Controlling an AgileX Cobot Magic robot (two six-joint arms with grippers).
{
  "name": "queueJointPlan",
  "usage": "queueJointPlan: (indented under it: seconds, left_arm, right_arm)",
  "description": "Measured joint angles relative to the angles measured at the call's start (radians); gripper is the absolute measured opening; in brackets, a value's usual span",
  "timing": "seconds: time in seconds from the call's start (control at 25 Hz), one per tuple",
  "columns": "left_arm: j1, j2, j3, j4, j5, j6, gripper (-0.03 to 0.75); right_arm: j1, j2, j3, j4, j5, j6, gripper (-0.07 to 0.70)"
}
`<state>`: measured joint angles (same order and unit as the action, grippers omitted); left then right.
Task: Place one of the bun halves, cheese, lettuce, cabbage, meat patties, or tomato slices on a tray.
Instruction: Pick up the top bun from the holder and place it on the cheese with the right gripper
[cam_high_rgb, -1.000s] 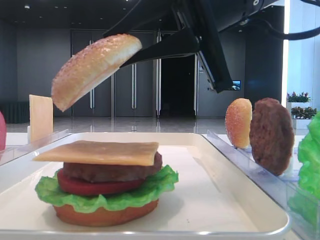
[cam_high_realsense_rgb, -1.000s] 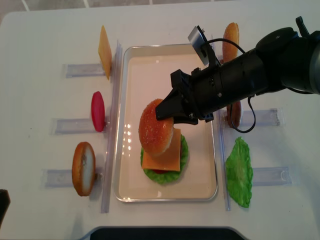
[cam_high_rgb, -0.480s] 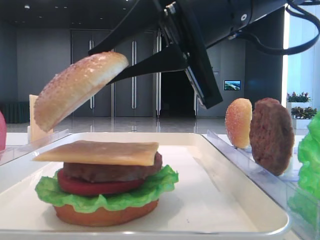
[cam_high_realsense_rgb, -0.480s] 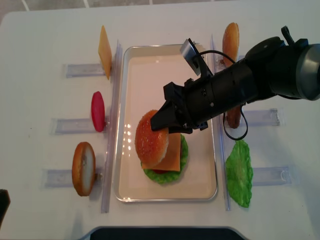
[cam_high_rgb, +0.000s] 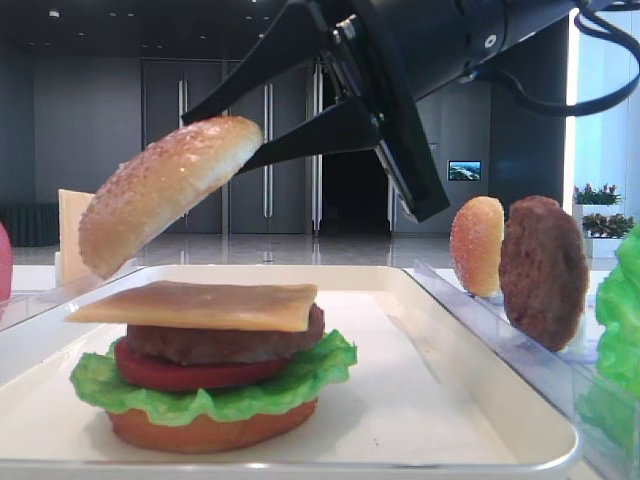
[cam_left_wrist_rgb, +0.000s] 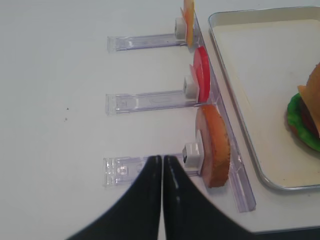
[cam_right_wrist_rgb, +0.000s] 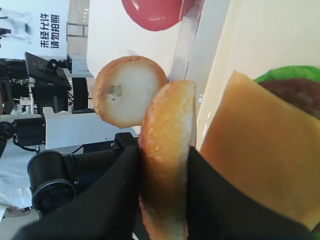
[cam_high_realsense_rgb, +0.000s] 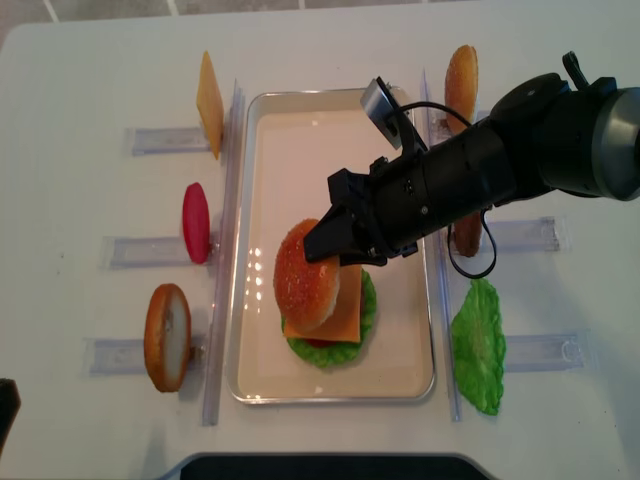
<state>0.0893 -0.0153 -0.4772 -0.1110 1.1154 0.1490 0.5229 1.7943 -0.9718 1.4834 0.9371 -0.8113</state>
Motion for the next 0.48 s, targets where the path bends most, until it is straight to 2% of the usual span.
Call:
queueJointPlan:
  seconds: [0.48]
  left_arm:
    - [0.0,0.0,0.0,0.0,0.0,0.0,-0.007]
  right_arm:
    - [0.0,0.0,0.0,-0.026,-0.019,-0.021,0.218]
